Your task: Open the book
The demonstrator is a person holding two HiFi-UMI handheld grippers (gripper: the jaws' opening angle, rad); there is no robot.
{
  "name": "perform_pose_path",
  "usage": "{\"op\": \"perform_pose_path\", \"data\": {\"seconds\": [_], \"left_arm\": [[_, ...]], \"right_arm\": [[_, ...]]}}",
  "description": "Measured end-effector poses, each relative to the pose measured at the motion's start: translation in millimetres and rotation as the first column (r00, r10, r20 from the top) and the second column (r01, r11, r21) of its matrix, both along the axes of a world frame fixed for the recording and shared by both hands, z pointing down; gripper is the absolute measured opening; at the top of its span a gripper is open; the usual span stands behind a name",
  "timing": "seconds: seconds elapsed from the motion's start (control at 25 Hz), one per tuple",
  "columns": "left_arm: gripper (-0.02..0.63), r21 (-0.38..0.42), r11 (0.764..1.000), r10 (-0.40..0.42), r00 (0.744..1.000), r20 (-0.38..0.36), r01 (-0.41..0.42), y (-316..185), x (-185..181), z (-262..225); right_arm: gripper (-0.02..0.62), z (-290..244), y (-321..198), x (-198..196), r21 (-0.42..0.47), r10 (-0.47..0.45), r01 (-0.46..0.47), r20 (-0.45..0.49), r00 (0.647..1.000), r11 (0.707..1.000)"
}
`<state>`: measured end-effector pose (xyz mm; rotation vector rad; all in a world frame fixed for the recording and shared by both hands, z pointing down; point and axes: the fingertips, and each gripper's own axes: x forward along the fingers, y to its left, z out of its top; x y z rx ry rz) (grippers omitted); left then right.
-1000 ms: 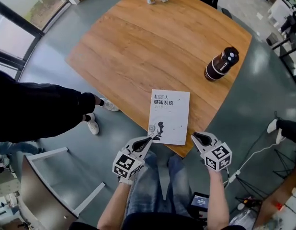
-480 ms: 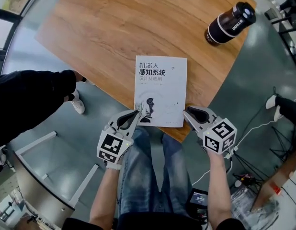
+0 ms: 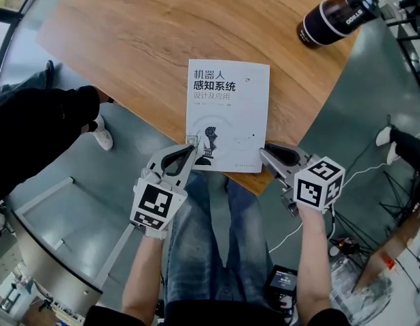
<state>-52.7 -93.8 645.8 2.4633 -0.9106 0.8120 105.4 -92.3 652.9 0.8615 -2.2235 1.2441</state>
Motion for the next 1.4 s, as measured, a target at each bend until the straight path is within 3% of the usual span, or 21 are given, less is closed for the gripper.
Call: {"op": "perform_pose_path", "data": {"seconds": [0.2, 0.52, 0.72, 1.08, 1.4], "left_arm": [[0.006, -0.011, 1.000, 0.003, 1.000, -0.004, -0.003, 0.0, -0.1, 0.0], [0.006, -0.031, 0.998, 0.046, 0.999, -0.003, -0.047, 3.2, 1.3, 2.6], [0.006, -0.033, 0.997, 0.064, 0.998, -0.017, -0.065, 3.5, 2.1, 3.8], [0.006, -0.037, 0.997, 0.066, 0.996, -0.065, -0.069, 1.1, 3.9, 2.2], [0.006, -0.077, 0.996, 0.038, 0.987, -0.153, -0.050, 1.1, 3.4, 1.4]], "right_arm": [[0.052, 4.6, -0.7, -1.1, -0.125, 0.052, -0.051, 0.007, 0.999, 0.991], [0.051, 6.3, -2.7, 0.5, -0.229, 0.121, -0.109, 0.038, 0.992, 0.967], [0.038, -5.8, -4.8, 1.1, -0.234, 0.197, -0.160, 0.143, 0.970, 0.959], [-0.003, -37.4, -9.8, -7.5, -0.148, 0.209, -0.180, 0.217, 0.954, 0.973], [-0.011, -90.5, -12.4, -59.8, -0.045, 0.108, -0.099, 0.285, 0.952, 0.994]]}}
